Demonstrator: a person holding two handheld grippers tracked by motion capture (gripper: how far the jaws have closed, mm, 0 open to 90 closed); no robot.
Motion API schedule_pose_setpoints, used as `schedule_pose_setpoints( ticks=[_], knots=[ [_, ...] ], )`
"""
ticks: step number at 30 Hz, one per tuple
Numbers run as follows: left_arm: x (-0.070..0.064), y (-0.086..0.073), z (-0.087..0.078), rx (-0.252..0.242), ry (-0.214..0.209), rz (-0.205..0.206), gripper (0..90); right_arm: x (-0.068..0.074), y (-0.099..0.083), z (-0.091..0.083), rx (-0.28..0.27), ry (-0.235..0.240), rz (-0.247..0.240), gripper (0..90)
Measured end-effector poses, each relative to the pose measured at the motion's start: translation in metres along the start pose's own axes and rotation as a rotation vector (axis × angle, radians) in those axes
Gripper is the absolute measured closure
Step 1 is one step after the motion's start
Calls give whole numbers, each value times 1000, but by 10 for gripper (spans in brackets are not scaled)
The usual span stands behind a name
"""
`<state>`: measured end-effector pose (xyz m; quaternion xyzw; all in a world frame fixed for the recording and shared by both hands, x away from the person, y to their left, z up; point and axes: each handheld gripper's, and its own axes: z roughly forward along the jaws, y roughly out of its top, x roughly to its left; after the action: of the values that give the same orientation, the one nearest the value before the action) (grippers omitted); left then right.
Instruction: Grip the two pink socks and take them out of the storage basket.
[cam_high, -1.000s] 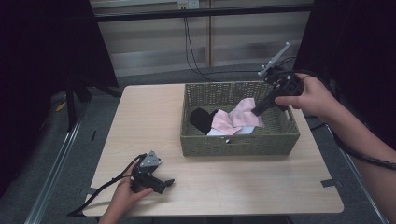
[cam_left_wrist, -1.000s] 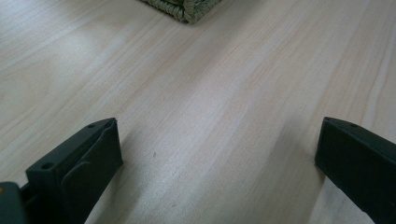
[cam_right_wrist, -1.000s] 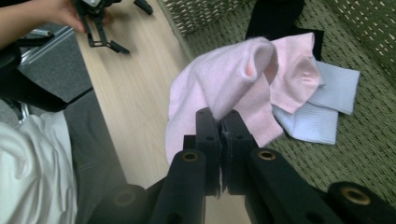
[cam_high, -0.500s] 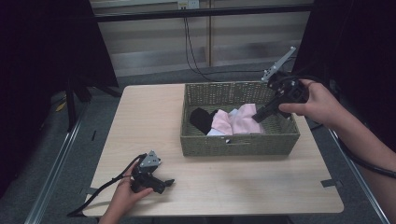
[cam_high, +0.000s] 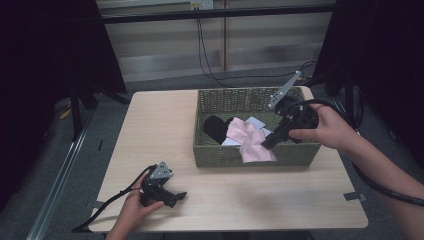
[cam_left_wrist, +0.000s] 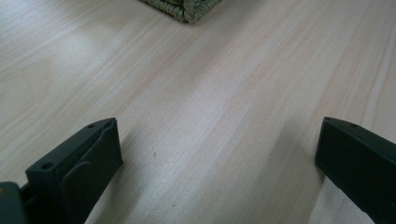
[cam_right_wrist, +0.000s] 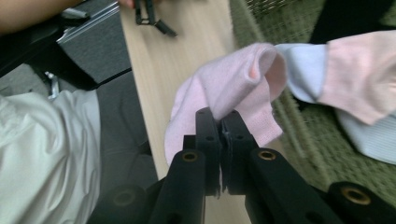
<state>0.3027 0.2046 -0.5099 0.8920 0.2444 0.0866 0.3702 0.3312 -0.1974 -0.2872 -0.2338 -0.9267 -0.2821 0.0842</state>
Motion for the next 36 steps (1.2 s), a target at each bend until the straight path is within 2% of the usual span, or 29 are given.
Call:
schedule_pose_setpoints(
  ticks=[5,13,20,23,26,29,36],
  knots=[
    [0,0,0,-1,-3,-7,0,1,-3,12,4,26,3,869],
    [-1,0,0,0,-3,-8,0,-3,-10,43,35,48,3,867],
    [0,0,0,3,-4,-4,0,-4,-11,59,70,42,10,846],
    [0,0,0,3,-3,-3,0,-4,-12,66,89,22,-13,797],
    [0,0,0,3,-4,-3,0,-2,-11,65,93,14,-19,728],
    [0,0,0,3,-4,-4,0,-3,-10,62,88,-6,-20,707],
    [-1,0,0,0,-3,-8,0,-15,-8,51,43,-67,12,623]
  ],
)
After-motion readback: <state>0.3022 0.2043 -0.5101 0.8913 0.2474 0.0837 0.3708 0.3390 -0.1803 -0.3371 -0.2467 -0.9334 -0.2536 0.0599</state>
